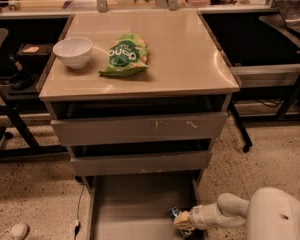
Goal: Place redbull can into bottom drawer
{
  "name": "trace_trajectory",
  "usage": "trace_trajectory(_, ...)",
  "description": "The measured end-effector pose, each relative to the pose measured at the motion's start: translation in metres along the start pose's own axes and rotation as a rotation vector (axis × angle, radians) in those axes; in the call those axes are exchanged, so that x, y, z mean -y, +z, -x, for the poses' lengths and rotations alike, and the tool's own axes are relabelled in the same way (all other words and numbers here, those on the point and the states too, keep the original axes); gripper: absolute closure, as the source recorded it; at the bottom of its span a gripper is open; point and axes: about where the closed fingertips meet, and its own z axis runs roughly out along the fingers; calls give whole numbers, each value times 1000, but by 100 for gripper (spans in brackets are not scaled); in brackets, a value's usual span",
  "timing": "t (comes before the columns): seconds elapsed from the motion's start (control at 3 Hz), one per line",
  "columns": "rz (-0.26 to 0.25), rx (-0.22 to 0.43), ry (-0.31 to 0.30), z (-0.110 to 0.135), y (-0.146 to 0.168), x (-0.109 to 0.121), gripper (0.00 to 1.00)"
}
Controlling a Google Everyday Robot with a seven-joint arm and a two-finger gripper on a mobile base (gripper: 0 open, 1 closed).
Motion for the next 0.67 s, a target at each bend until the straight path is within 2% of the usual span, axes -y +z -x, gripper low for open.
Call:
trace_trajectory(0.33,0,0,0,0,0,0,82)
trace_trajectory(0.67,0,0,0,0,0,0,59)
